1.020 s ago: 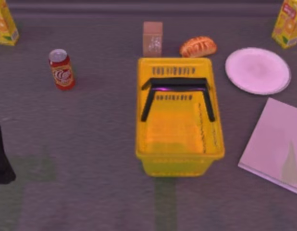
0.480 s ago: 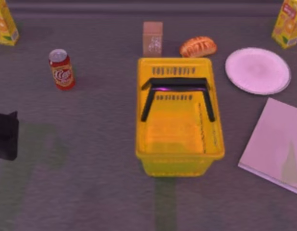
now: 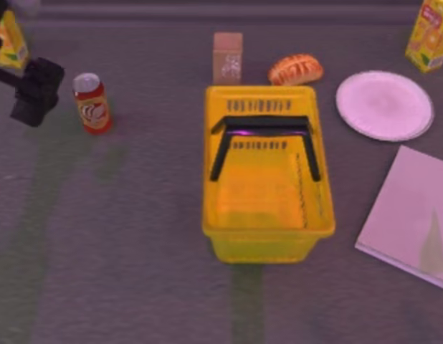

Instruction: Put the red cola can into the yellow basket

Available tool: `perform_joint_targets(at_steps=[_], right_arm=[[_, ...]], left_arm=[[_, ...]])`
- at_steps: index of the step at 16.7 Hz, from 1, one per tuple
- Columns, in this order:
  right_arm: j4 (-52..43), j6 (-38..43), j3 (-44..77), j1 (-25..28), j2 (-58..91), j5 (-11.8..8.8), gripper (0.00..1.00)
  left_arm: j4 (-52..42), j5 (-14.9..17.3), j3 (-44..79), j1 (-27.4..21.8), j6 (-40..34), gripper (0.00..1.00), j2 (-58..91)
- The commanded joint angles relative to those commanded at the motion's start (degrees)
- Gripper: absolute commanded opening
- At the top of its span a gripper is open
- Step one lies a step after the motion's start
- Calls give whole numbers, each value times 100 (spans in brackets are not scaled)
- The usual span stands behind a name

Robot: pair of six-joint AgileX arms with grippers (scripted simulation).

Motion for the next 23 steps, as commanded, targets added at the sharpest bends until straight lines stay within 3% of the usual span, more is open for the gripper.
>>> perform_joint_targets(at_steps=[7,13,17,23], right_arm=[[0,0,0,0,0,0,100],[0,0,0,0,0,0,100],[0,0,0,0,0,0,100],[0,0,0,0,0,0,100]], left_arm=[[-2014,-54,4041,-102,1000,100,3723],[-3158,-191,6772,-117,1623,100,6029],[-3540,-271,7755,-105,1837,100,6818],[-3596,-285,7900,-102,1869,100,6933]])
